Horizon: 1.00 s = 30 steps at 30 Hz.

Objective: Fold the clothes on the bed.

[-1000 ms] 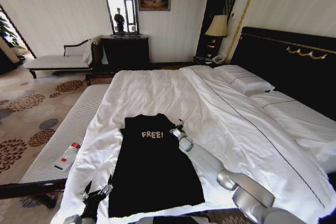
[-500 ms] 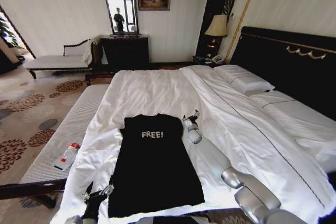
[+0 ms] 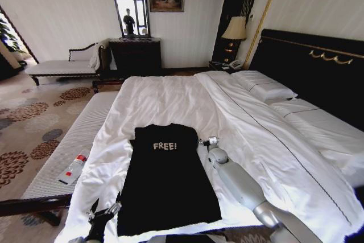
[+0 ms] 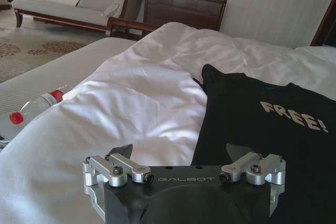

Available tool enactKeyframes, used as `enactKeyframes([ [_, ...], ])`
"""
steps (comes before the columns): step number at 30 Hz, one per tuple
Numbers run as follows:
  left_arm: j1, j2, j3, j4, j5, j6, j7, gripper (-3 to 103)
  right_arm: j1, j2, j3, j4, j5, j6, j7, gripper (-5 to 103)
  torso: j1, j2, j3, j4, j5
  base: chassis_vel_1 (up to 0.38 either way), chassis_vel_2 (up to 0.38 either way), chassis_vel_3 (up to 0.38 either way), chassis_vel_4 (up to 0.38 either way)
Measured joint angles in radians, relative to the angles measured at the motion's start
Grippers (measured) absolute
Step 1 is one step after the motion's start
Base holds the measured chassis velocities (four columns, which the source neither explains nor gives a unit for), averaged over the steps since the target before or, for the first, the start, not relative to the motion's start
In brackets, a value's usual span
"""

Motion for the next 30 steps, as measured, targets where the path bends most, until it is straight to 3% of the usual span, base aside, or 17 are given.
enactKeyframes([
  [2, 0.001, -0.001, 0.002, -0.003, 0.002, 0.0, 0.0, 100, -0.011, 0.0, 0.032, 0.029, 0.093, -0.008, 0.0, 86, 0.0, 0.0, 0.0, 0.0004, 0.0003, 0.0, 0.0, 0.0, 0.0],
  [4, 0.005, -0.001, 0.003, -0.005, 0.006, 0.0, 0.0, 100, -0.024, -0.012, 0.063, 0.062, 0.226, -0.027, -0.005, 96, 0.0, 0.0, 0.0, 0.0003, -0.0002, 0.0, 0.0, 0.0, 0.0],
  [10, 0.01, -0.001, 0.003, -0.009, 0.009, 0.0, 0.0, 100, -0.037, -0.005, 0.09, 0.077, 0.366, -0.079, -0.026, 99, 0.0, 0.0, 0.0, 0.0, 0.0, 0.0, 0.0, 0.0, 0.0],
  [14, 0.018, -0.001, -0.001, -0.022, 0.011, 0.0, 0.0, 100, -0.031, 0.033, 0.1, 0.056, 0.417, -0.088, -0.048, 79, 0.0, 0.0, 0.0, 0.0003, 0.0, 0.0, 0.0, 0.0, 0.0],
  [19, 0.023, -0.001, -0.007, -0.024, 0.013, -0.001, 0.0, 100, -0.02, 0.047, 0.1, 0.048, 0.42, -0.087, -0.053, 68, 0.0, 0.0, 0.0, 0.0003, 0.0, 0.0, 0.0, 0.0, 0.0],
  [26, 0.031, -0.007, -0.006, -0.041, 0.025, -0.005, 0.0, 100, 0.007, 0.051, 0.099, 0.006, 0.416, -0.083, -0.054, 35, 0.0, 0.0, 0.0, 0.0001, 0.0, 0.0, 0.0, 0.0, 0.0],
  [30, 0.031, -0.008, -0.005, -0.042, 0.032, -0.006, 0.0, 100, 0.02, 0.053, 0.097, -0.008, 0.421, -0.084, -0.061, 26, 0.0, 0.0, 0.0, 0.0001, -0.0001, 0.0, 0.0, 0.0, 0.0],
])
